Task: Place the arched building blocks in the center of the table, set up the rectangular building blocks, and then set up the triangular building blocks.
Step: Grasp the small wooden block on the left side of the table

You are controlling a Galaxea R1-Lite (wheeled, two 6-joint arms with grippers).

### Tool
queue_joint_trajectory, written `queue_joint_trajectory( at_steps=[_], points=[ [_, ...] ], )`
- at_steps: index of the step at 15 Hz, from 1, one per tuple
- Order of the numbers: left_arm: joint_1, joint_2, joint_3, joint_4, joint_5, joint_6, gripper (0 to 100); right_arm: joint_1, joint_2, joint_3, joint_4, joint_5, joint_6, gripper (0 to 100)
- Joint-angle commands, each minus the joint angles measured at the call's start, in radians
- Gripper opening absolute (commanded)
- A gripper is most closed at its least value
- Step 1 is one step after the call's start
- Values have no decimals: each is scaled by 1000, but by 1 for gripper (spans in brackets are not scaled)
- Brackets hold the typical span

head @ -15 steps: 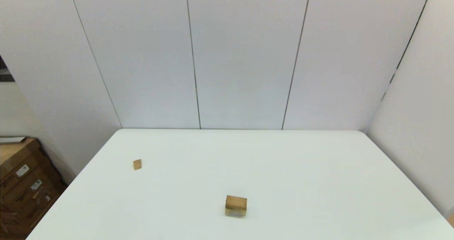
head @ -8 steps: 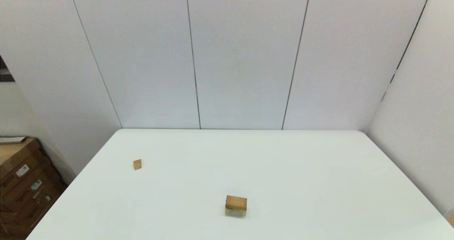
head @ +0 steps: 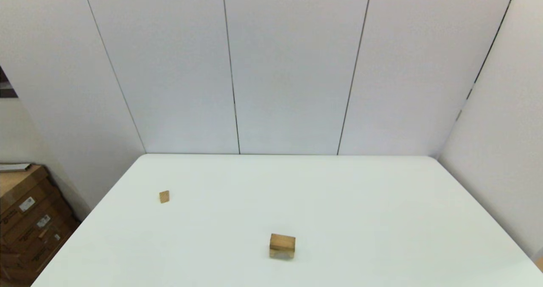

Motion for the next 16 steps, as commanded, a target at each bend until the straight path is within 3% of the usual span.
queue_joint_trajectory(
  at_steps=[1, 9, 11, 13, 16],
  points=[
    [0, 1, 0, 1, 0, -3, 100, 0, 2, 8, -8, -3, 25, 100],
    [0, 15, -71, 34, 1, 87, 100, 0, 2, 8, -11, -5, 53, 100],
    [0, 164, -207, 128, 3, 84, 100, 0, 2, 8, -11, -5, 53, 100],
    [-2, 365, -275, 128, 9, 74, 100, 0, 2, 8, -11, -5, 53, 100],
    [1, 722, -333, -16, 44, -44, 100, 0, 2, 8, -11, -5, 53, 100]
  ],
)
